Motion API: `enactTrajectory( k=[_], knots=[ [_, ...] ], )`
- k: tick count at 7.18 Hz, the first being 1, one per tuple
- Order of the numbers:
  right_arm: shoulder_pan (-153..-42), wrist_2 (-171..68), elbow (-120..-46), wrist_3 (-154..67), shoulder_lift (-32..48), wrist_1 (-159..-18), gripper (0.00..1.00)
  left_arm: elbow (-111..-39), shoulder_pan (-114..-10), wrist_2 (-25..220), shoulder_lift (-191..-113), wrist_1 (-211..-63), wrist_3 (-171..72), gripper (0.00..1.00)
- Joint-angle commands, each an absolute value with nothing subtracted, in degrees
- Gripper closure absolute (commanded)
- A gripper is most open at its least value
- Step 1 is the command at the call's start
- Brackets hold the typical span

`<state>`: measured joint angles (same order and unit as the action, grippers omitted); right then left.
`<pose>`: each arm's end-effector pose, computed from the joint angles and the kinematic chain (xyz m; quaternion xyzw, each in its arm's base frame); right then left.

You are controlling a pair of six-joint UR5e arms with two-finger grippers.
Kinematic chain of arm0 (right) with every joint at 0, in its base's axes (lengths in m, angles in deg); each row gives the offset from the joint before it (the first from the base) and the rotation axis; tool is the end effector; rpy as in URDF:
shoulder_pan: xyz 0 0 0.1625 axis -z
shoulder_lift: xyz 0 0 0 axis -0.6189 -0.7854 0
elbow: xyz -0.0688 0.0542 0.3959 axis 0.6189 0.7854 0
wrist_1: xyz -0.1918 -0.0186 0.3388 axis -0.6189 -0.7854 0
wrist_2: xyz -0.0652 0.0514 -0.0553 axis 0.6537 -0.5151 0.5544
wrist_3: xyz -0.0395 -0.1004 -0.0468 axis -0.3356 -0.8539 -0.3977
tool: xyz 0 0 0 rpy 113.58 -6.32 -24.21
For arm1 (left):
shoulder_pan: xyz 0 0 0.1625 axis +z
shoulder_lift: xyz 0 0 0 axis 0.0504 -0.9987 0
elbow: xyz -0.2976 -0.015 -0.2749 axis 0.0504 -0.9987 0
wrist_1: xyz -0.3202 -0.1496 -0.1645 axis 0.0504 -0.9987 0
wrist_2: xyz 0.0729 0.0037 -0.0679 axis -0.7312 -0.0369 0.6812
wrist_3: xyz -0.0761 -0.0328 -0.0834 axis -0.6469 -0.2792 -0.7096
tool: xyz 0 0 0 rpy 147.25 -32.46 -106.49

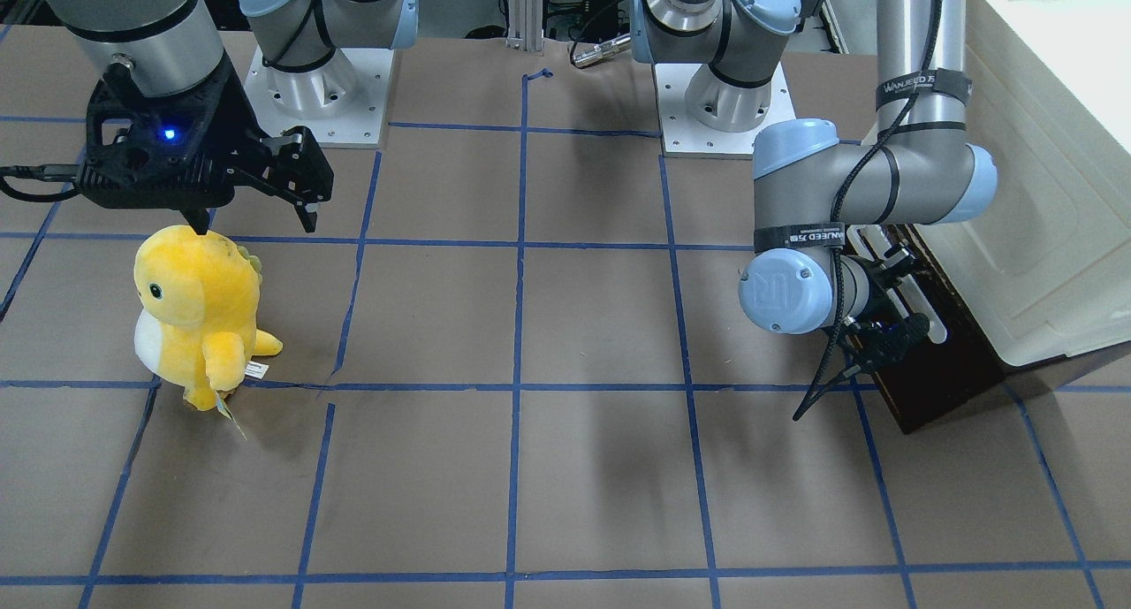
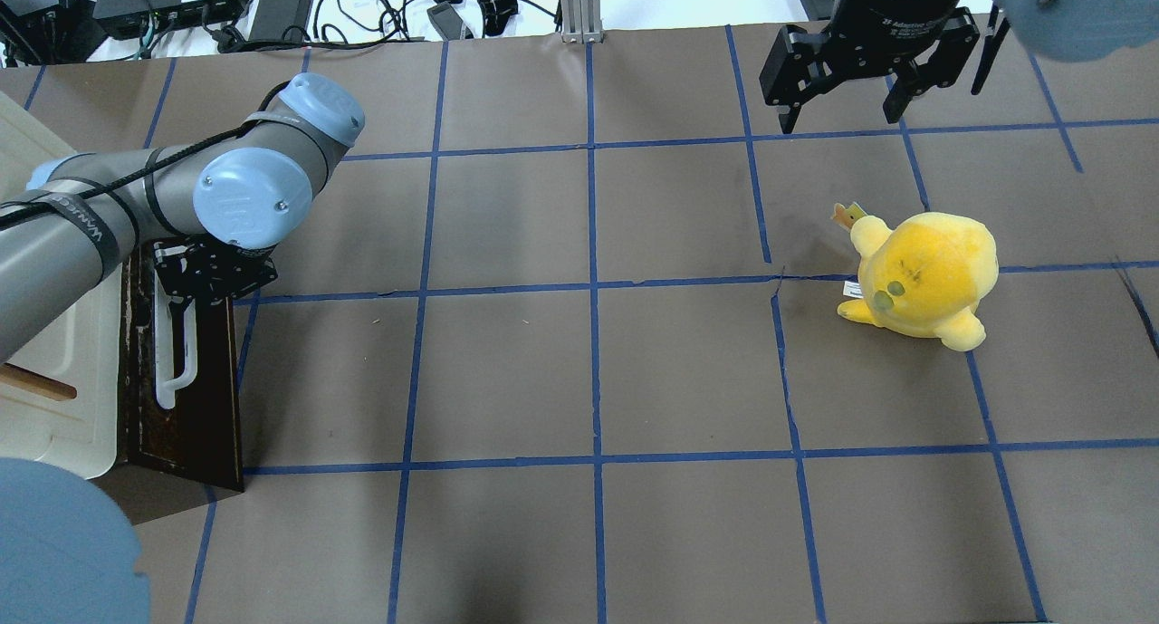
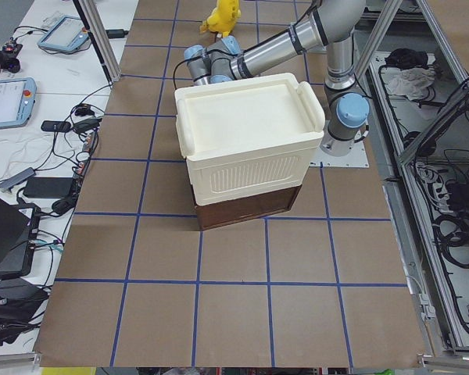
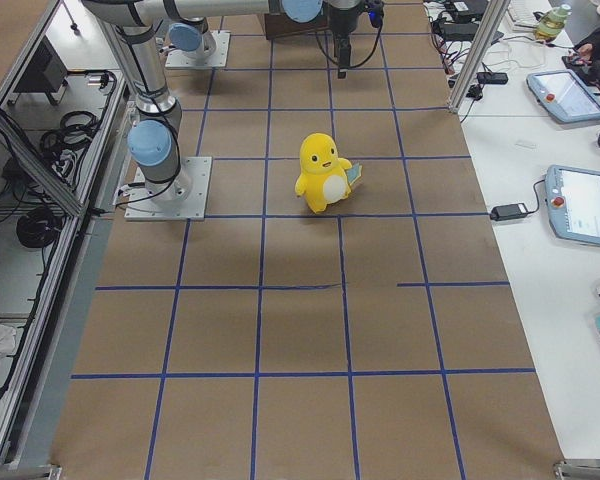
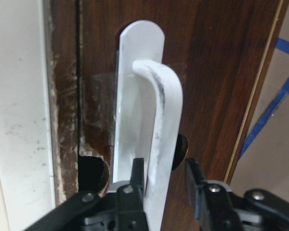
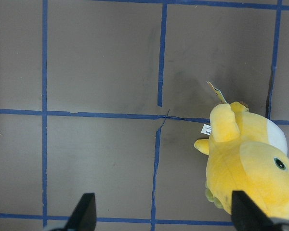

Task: Pull drawer sideways
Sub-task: 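Close the left gripper around the white drawer handle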

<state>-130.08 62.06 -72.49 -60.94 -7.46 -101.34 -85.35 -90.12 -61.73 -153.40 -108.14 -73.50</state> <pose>0.1483 -0.5019 0.4704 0.0266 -0.9994 0.0230 0.0051 -0.0223 -0.5024 0.2287 -0.2163 0.8640 0.1040 0.4427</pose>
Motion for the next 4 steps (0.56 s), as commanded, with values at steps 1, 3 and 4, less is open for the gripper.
enactTrajectory(
  k=[1, 3, 4],
  knots=[
    [-130.09, 62.07, -72.49, -60.94, -7.46, -101.34, 0.0, -85.24, -90.08, -61.8, -153.26, -108.18, -73.47, 1.0],
    [-130.09, 61.98, -72.49, -60.94, -7.46, -101.34, 0.0, -84.98, -90.08, -61.72, -153.35, -108.36, -73.55, 1.0],
    [-130.09, 62.07, -72.49, -60.94, -7.46, -101.34, 0.0, -84.72, -90.08, -61.72, -153.44, -108.44, -73.55, 1.0]
  ],
)
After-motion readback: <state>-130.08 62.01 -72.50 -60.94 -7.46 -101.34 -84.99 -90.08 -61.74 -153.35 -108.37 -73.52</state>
